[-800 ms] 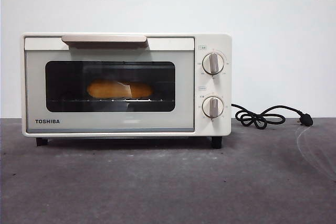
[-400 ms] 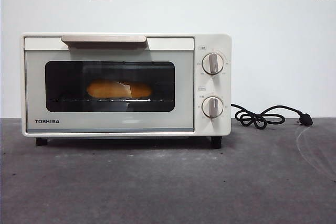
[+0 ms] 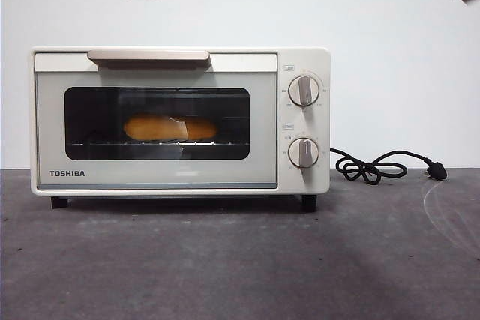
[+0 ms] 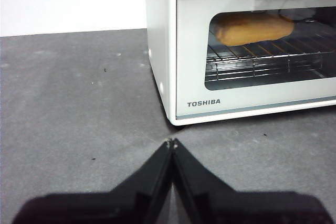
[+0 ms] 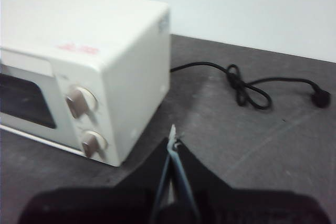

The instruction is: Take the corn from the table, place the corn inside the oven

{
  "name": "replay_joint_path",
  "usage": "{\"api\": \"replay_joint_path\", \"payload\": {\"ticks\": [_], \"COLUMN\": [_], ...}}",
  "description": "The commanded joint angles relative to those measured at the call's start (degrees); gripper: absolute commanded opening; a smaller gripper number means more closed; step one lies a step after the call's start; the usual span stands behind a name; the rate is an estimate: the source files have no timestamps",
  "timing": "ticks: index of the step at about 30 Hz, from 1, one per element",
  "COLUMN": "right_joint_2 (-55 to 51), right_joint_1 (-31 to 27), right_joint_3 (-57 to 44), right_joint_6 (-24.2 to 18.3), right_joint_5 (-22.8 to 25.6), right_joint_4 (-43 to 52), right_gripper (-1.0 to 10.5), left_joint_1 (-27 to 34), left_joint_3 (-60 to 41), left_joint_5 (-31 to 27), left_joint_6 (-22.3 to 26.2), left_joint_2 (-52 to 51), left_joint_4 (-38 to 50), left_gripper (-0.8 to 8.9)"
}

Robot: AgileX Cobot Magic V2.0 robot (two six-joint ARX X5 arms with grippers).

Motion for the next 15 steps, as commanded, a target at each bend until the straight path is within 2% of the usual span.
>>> {"api": "replay_joint_path", "payload": {"ticks": [1,6,15], "right_joint_2": [-6.5,-16.3,-26.2], "right_joint_1": [-1.1,-3.4,-7.9], "right_joint_3": [-9.1,-19.1,-27.0], "right_joint_6": [2.8,5.4,5.1], "right_joint_5": [1.8,2.3,2.2], "right_joint_4": [4.3,5.3,4.9], "right_gripper": [-0.2,-0.2,-0.2], "left_joint_1": [-0.1,-0.1,-0.1], "left_joint_3": [-0.4,-0.4,-0.4], "left_joint_5": [0.0,0.0,0.0], "left_joint_6": [0.3,0.3,0.3], "left_joint_2": [0.0,0.0,0.0], "left_joint_4": [0.5,0.5,0.5], "left_gripper": [-0.03,-0.03,-0.03]}}
